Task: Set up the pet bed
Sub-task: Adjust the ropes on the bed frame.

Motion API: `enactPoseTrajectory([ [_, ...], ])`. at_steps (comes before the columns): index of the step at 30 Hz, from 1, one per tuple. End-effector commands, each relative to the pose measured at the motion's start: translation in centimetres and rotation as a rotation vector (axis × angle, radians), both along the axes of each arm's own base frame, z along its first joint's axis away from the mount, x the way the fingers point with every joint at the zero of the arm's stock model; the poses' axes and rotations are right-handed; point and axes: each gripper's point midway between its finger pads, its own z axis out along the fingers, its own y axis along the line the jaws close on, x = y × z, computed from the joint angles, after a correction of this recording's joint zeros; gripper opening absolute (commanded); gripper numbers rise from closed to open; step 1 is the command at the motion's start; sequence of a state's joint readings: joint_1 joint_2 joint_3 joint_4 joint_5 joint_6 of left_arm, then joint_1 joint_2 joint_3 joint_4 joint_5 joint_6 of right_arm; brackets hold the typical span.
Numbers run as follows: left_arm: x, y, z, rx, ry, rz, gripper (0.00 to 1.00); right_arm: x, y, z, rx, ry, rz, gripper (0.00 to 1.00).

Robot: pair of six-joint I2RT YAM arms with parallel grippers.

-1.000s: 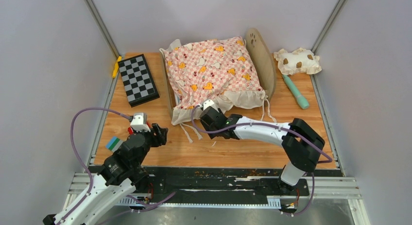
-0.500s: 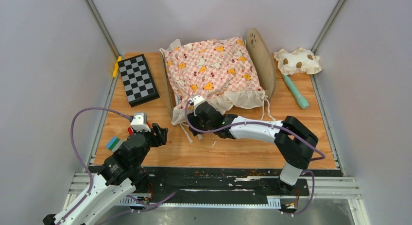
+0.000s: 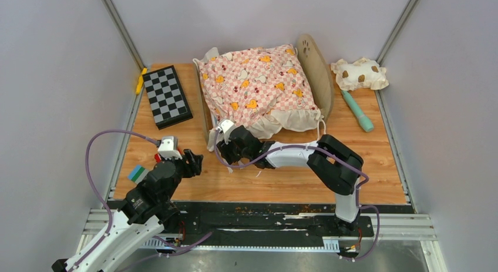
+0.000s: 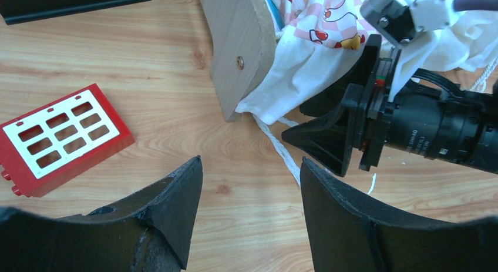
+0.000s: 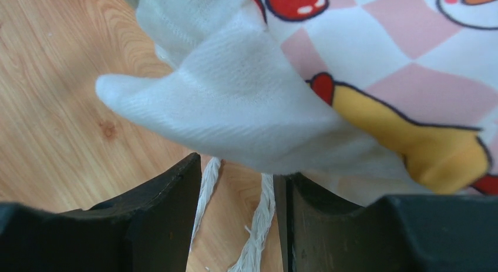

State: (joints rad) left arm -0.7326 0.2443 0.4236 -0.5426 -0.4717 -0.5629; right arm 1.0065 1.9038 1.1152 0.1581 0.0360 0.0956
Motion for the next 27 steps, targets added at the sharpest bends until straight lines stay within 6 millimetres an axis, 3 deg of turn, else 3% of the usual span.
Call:
enactPoseTrajectory([
  [1, 0.2, -0.3, 0.5, -0.022, -0.012, 0.002, 0.69, 1.7, 1.1, 0.9, 0.009, -0.074, 0.012, 0.48],
  [16, 0.3, -0.3, 0.3, -0.018, -0.011, 0.0, 0.69, 1.9, -2.0, -4.0, -0.153, 0.019, -0.005, 0.45],
  [22, 0.3, -0.3, 0.3, -0.016, -0.01, 0.001, 0.69, 0.4, -2.1, -5.4, -0.172, 0.077, 0.064, 0.22],
  [27, 0.3, -0.2, 0.4, -0.018, -0.014, 0.002, 0.69, 0.2, -2.3, -3.8, -0.141, 0.029, 0.095, 0.0],
])
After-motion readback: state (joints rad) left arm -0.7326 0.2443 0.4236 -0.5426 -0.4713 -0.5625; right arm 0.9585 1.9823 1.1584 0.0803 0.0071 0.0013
